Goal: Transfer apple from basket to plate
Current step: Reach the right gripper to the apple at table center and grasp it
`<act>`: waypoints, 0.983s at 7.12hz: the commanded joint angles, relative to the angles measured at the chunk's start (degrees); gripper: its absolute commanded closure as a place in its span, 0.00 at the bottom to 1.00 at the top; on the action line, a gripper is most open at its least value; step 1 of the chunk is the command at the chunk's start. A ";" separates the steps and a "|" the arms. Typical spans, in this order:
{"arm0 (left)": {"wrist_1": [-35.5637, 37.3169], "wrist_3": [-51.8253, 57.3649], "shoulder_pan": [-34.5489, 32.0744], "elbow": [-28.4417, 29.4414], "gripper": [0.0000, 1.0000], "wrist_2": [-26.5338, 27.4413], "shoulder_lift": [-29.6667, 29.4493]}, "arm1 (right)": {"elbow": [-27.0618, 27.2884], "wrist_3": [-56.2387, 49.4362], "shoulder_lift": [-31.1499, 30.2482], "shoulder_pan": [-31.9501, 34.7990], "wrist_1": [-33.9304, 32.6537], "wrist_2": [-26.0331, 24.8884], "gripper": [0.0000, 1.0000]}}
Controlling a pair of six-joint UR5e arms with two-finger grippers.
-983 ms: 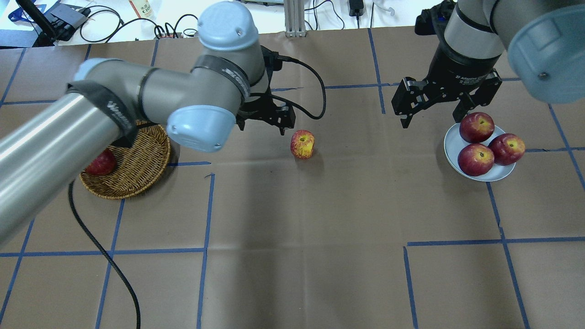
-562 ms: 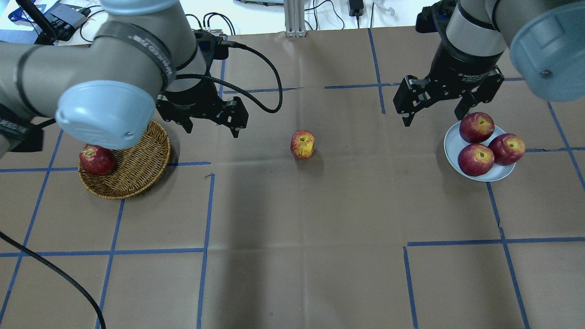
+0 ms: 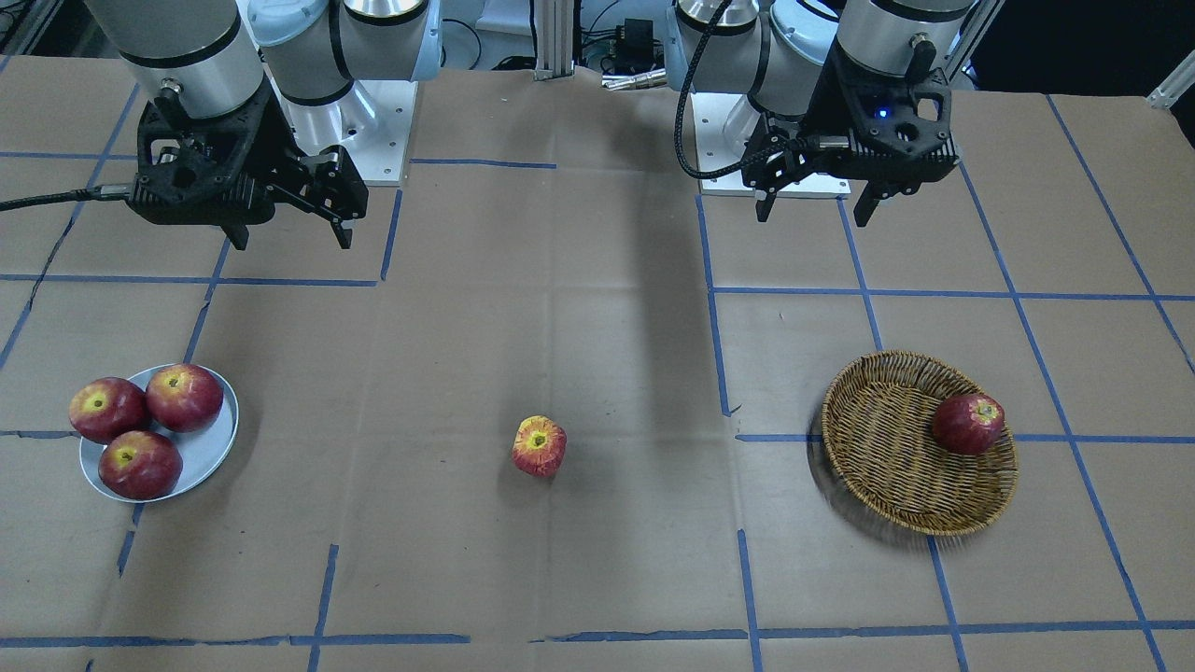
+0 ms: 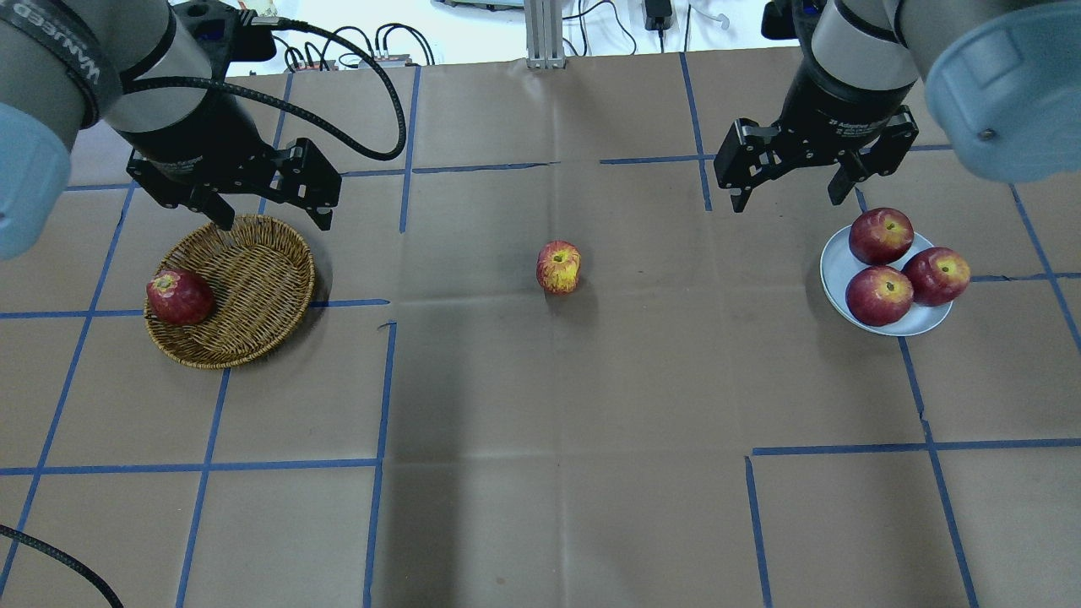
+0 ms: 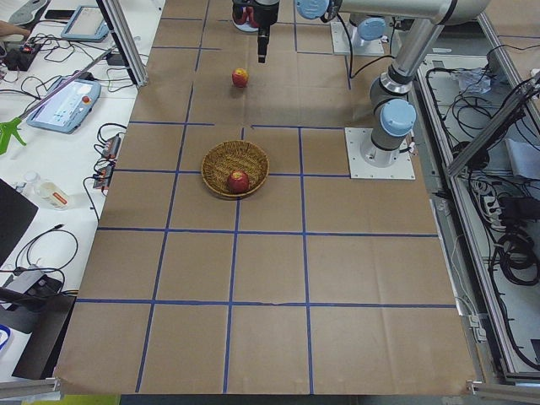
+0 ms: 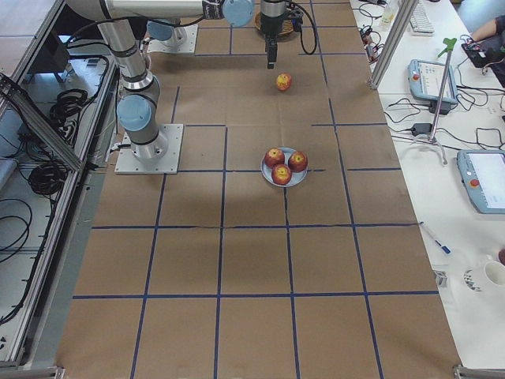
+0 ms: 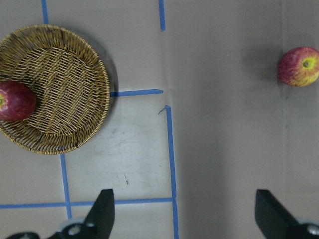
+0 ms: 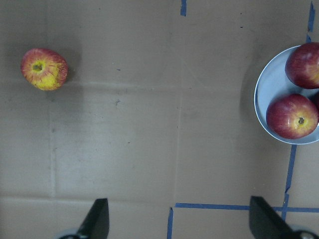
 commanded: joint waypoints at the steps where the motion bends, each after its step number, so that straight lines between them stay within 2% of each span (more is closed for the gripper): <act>1: -1.25 0.73 -0.08 1.26 0.01 1.09 -3.38 | -3.32 6.29 4.13 4.32 -1.11 -0.09 0.00; 2: -0.30 1.52 -0.08 1.53 0.01 4.06 -2.95 | -7.17 10.67 8.16 8.52 -1.29 -0.10 0.00; 3: 2.58 1.53 0.01 2.58 0.01 3.92 -2.86 | -10.08 14.63 13.07 12.39 -2.42 -0.18 0.00; 7: 2.44 1.53 -0.08 3.38 0.01 3.65 -3.65 | -9.85 21.51 26.71 17.44 -16.37 -0.18 0.00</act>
